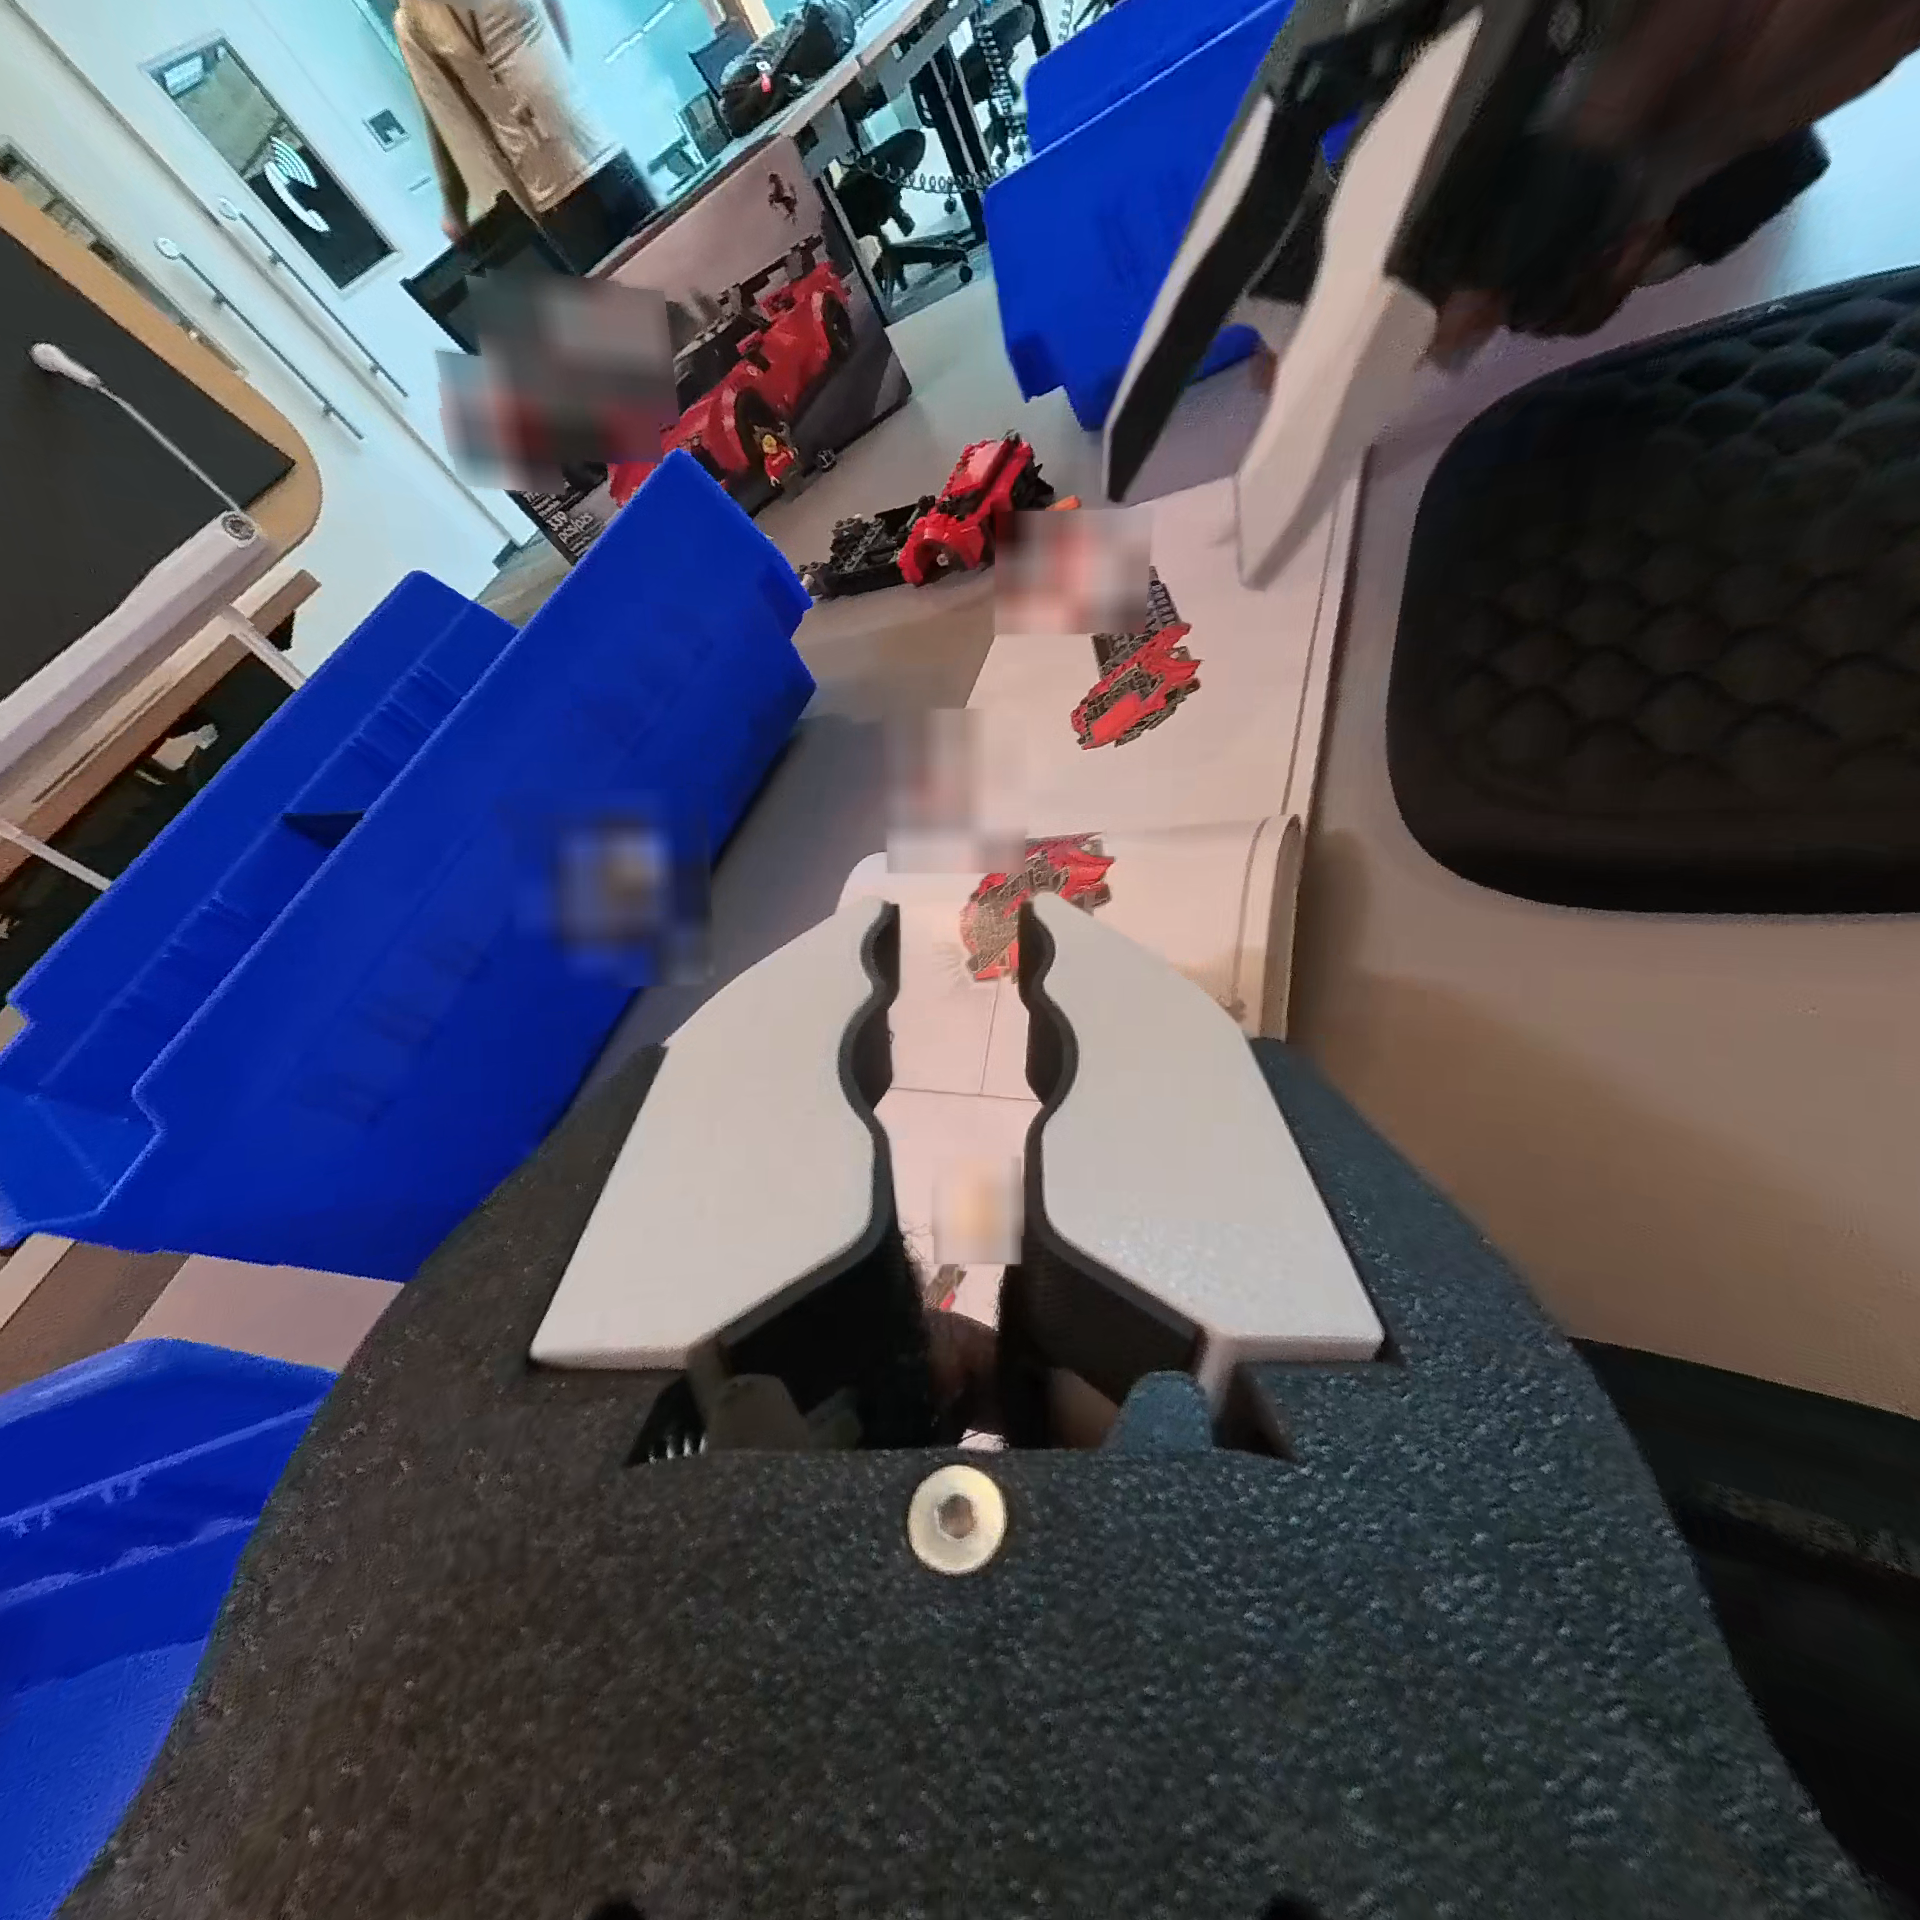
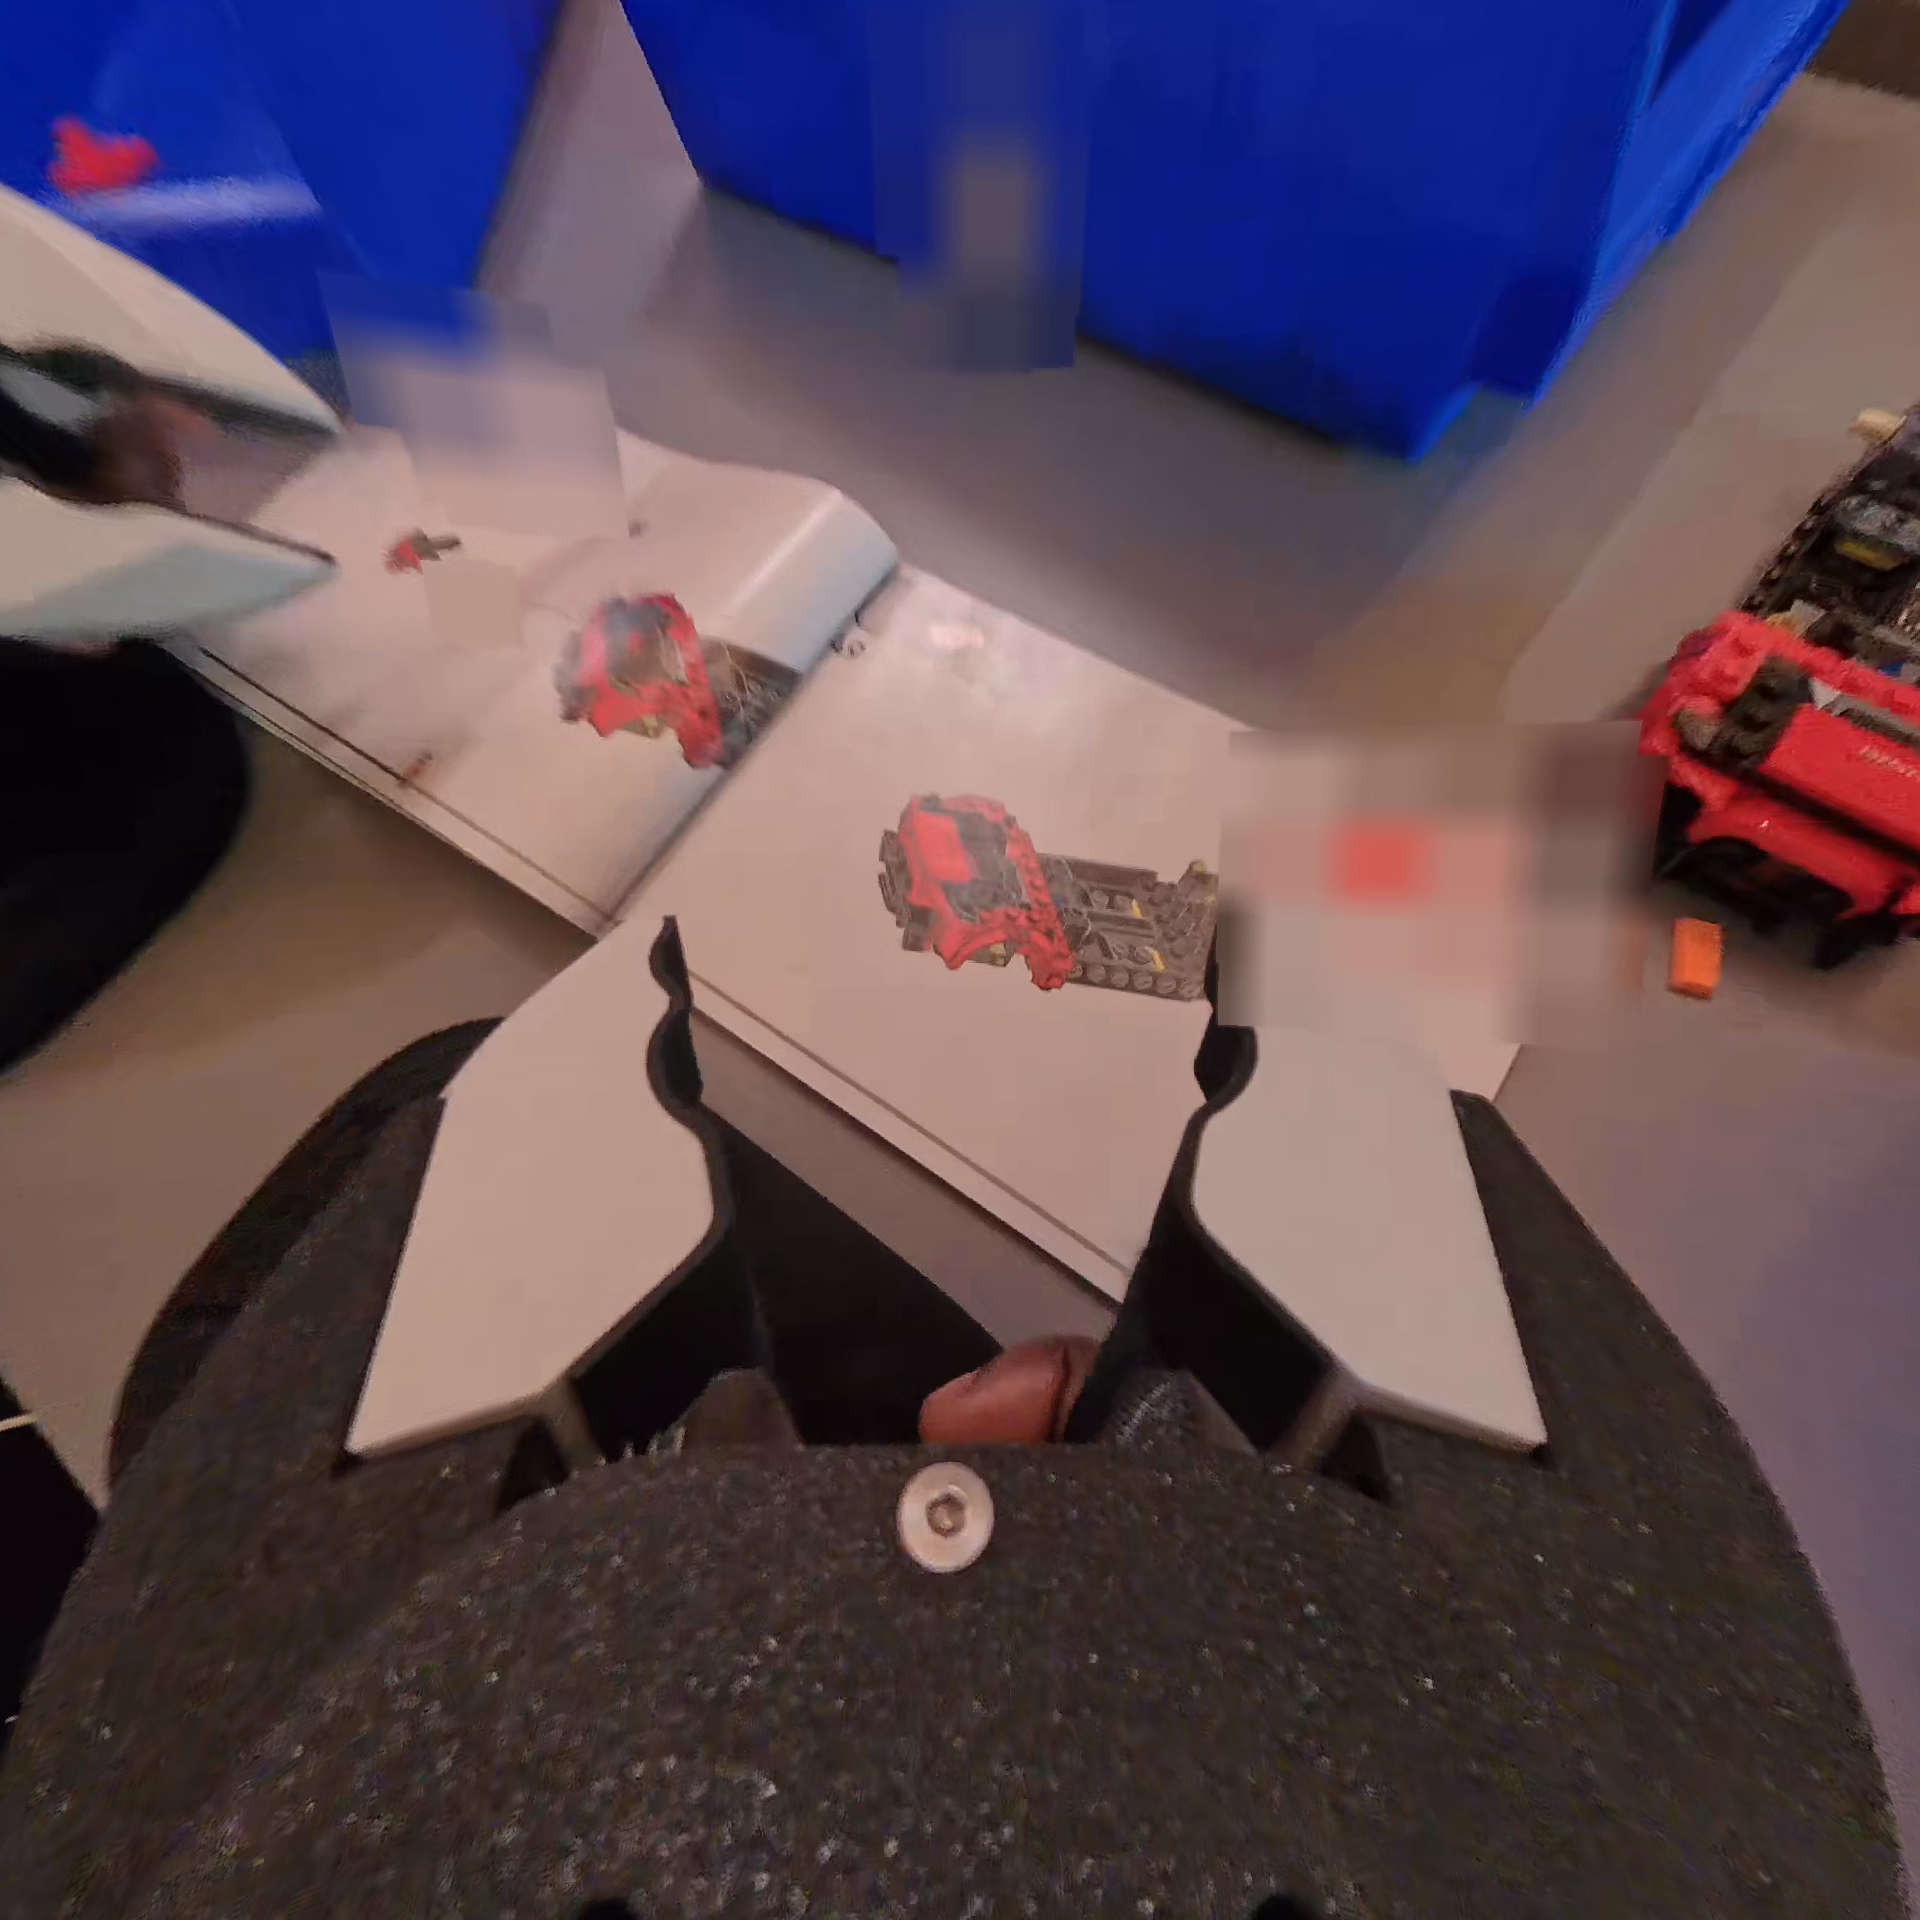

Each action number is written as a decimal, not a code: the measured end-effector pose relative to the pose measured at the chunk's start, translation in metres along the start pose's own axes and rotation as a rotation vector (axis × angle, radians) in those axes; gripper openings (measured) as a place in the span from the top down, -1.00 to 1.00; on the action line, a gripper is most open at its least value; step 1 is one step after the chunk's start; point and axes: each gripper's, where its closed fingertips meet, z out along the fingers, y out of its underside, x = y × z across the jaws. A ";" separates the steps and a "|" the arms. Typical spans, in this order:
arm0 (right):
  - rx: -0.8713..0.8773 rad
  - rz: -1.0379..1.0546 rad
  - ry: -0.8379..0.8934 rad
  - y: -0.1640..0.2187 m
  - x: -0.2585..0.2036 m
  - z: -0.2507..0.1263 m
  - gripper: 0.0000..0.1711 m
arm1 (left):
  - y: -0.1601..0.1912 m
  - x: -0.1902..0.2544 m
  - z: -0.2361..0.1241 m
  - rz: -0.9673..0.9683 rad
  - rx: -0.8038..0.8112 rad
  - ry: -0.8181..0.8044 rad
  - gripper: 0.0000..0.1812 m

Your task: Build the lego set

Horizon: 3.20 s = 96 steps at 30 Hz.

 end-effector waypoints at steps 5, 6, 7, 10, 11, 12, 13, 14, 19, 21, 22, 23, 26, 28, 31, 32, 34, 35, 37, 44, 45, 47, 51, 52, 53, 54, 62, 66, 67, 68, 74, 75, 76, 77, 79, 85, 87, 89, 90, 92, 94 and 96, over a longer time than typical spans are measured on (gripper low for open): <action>-0.144 -0.026 0.140 0.027 0.022 0.015 -0.27 | 0.004 -0.015 -0.007 0.004 -0.052 -0.060 0.74; -0.148 -0.011 0.138 0.028 0.023 0.016 -0.25 | 0.007 -0.025 -0.013 0.022 -0.084 -0.112 0.75; -0.149 0.004 0.135 0.029 0.024 0.017 -0.24 | 0.011 -0.036 -0.020 0.043 -0.113 -0.170 0.78; -0.145 0.043 0.097 0.029 0.023 0.019 -0.20 | 0.039 -0.061 -0.040 0.079 -0.219 -0.257 0.80; -0.140 0.051 0.092 0.029 0.023 0.019 -0.19 | 0.052 -0.064 -0.043 0.053 -0.257 -0.240 0.80; -0.135 0.055 0.088 0.029 0.023 0.019 -0.19 | 0.063 -0.069 -0.046 0.022 -0.288 -0.237 0.81; -0.132 0.059 0.085 0.028 0.023 0.018 -0.18 | 0.070 -0.074 -0.049 -0.003 -0.304 -0.238 0.83; -0.131 0.063 0.085 0.028 0.024 0.018 -0.17 | 0.075 -0.079 -0.051 -0.006 -0.314 -0.245 0.84; -0.142 0.029 0.089 0.027 0.024 0.018 -0.18 | 0.092 -0.108 -0.058 -0.039 -0.334 -0.288 0.85; -0.095 0.024 0.116 0.020 0.030 0.013 -0.18 | 0.068 -0.105 -0.054 -0.003 -0.298 -0.277 0.85; -0.086 0.028 0.133 0.018 0.034 0.009 -0.17 | 0.048 -0.096 -0.047 0.035 -0.264 -0.246 0.85; -0.091 0.036 0.144 0.019 0.037 0.007 -0.18 | 0.028 -0.081 -0.037 0.069 -0.231 -0.191 0.84; -0.158 0.064 0.138 0.033 0.039 0.014 -0.24 | -0.004 -0.023 0.004 0.141 -0.222 0.022 0.76; -0.164 0.032 0.167 0.033 0.041 0.015 -0.14 | 0.000 -0.001 0.030 0.187 -0.260 0.081 0.71; -0.154 0.054 0.185 0.033 0.042 0.014 -0.04 | 0.018 0.000 0.057 0.174 -0.276 0.043 0.74; -0.149 0.072 0.201 0.032 0.045 0.013 0.05 | 0.020 0.001 0.061 0.134 -0.252 0.047 0.77; -0.148 0.073 0.199 0.032 0.045 0.013 0.15 | 0.018 0.005 0.059 0.082 -0.211 0.077 0.77; -0.151 0.071 0.196 0.031 0.044 0.013 0.18 | 0.014 0.003 0.057 0.082 -0.180 0.070 0.79; -0.159 0.057 0.182 0.030 0.040 0.014 0.31 | 0.014 0.001 0.054 0.065 -0.137 0.066 0.80; -0.129 0.044 0.059 0.020 0.021 0.014 -0.01 | 0.031 0.008 0.058 0.062 -0.210 0.112 0.80; -0.101 0.048 0.096 0.018 0.031 0.012 -0.14 | 0.032 0.009 0.058 0.070 -0.217 0.116 0.80; -0.148 0.032 0.154 0.028 0.047 0.014 -0.41 | 0.034 0.011 0.058 0.077 -0.230 0.125 0.81; -0.162 0.037 0.162 0.034 0.050 0.020 -0.50 | 0.036 0.011 0.059 0.084 -0.244 0.126 0.82; -0.161 0.040 0.164 0.035 0.050 0.020 -0.50 | 0.036 0.011 0.059 0.086 -0.245 0.126 0.82; -0.163 0.041 0.166 0.035 0.050 0.020 -0.50 | 0.037 0.011 0.059 0.089 -0.246 0.126 0.82; -0.166 0.041 0.168 0.035 0.050 0.020 -0.50 | 0.037 0.012 0.059 0.092 -0.247 0.126 0.83; -0.184 0.000 0.163 0.031 0.039 0.018 -0.20 | 0.037 0.011 0.059 0.096 -0.247 0.124 0.84; -0.175 0.024 0.154 0.032 0.039 0.018 -0.19 | 0.037 0.012 0.059 0.102 -0.247 0.124 0.85; -0.180 0.021 0.150 0.032 0.038 0.019 -0.19 | 0.038 0.012 0.059 0.103 -0.249 0.125 0.85; -0.188 0.017 0.151 0.032 0.038 0.019 -0.20 | 0.038 0.012 0.059 0.105 -0.250 0.125 0.85; -0.185 0.041 0.171 0.034 0.044 0.019 -0.45 | 0.039 0.013 0.060 0.108 -0.254 0.129 0.86; -0.184 0.035 0.168 0.034 0.044 0.019 -0.41 | 0.039 0.013 0.060 0.109 -0.255 0.129 0.86; -0.183 0.025 0.160 0.033 0.041 0.019 -0.36 | 0.039 0.013 0.060 0.110 -0.256 0.130 0.86; -0.182 0.011 0.145 0.032 0.037 0.020 -0.26 | 0.039 0.013 0.060 0.110 -0.256 0.130 0.86; -0.185 -0.002 0.126 0.031 0.031 0.020 -0.13 | 0.039 0.013 0.060 0.110 -0.256 0.129 0.86; -0.145 -0.073 0.063 0.022 0.019 0.020 0.44 | 0.035 0.007 0.059 0.080 -0.229 0.106 0.81; -0.068 -0.107 0.049 0.010 0.014 0.018 0.62 | 0.028 0.000 0.057 0.025 -0.183 0.081 0.78; 0.018 -0.146 0.023 -0.005 0.005 0.013 0.71 | 0.015 -0.008 0.053 -0.075 -0.092 0.072 0.74; 0.060 -0.186 0.025 -0.012 0.001 0.011 0.71 | 0.006 -0.012 0.050 -0.144 -0.034 0.081 0.72; 0.133 -0.334 0.048 -0.026 -0.011 0.007 0.71 | -0.014 -0.017 0.043 -0.324 0.094 0.126 0.68; 0.175 -0.523 0.090 -0.033 -0.026 0.008 0.68 | -0.026 -0.023 0.035 -0.513 0.189 0.192 0.63; 0.209 -0.699 0.156 -0.038 -0.038 0.010 0.64 | -0.029 -0.030 0.030 -0.658 0.239 0.245 0.54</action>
